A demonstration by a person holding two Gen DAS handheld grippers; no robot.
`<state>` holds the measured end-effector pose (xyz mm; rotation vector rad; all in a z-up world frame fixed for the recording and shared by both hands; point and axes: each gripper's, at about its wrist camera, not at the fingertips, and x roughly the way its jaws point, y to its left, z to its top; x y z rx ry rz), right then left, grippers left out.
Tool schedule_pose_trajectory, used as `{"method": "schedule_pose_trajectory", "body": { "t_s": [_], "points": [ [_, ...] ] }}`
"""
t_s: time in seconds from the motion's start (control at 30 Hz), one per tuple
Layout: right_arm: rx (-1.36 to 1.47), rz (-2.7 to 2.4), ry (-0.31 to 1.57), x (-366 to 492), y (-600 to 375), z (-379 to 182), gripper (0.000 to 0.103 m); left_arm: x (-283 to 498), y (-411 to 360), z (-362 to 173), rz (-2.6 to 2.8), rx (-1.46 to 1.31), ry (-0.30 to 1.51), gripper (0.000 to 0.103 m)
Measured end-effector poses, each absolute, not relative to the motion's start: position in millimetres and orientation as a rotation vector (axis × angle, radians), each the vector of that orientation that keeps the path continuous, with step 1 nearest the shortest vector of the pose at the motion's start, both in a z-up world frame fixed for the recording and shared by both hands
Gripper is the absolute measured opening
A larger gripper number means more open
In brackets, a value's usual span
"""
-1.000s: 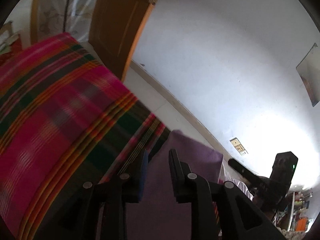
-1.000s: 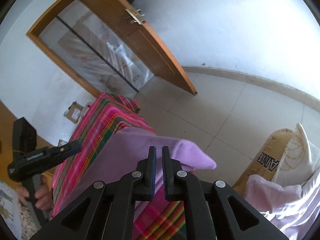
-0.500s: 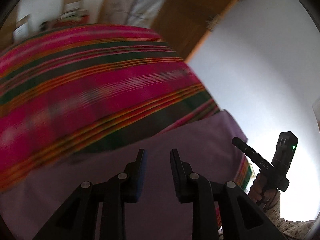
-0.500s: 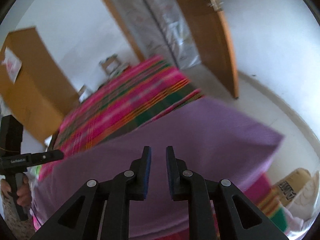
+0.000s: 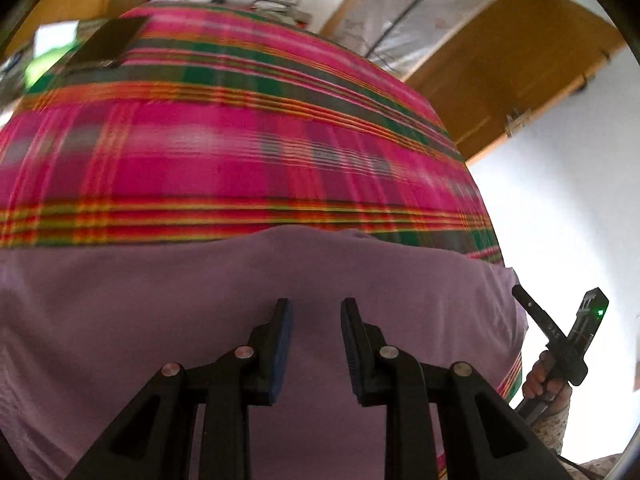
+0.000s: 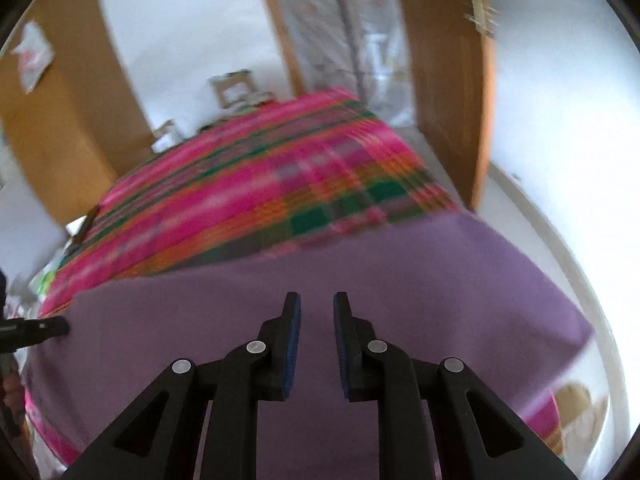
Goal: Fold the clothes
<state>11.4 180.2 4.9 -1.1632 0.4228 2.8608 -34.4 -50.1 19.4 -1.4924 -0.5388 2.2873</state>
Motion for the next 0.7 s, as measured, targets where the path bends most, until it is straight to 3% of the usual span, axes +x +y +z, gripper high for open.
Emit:
{"method": "schedule_pose_trajectory", "body": {
  "t_s": [0.23,0.43,0.7],
  "points": [
    [-1.345,3.159,0.309,-52.8,100.1,24.3,0.018,-23.5,-97.7,9.8,2.316,-1.504,-0.678,0.026],
    [-1.53,3.31,0.012,-84.1,28.8,17.0,0.021,-19.5,-125.4,7.2,2.339,-1.496,-0.771,0.026],
    [-2.015,3.334,0.059,-109.0,-8.2,-1.4,0.023,-10.2,-162.3,8.4,2.374,-1.509,-0.886,0.026]
  ]
}}
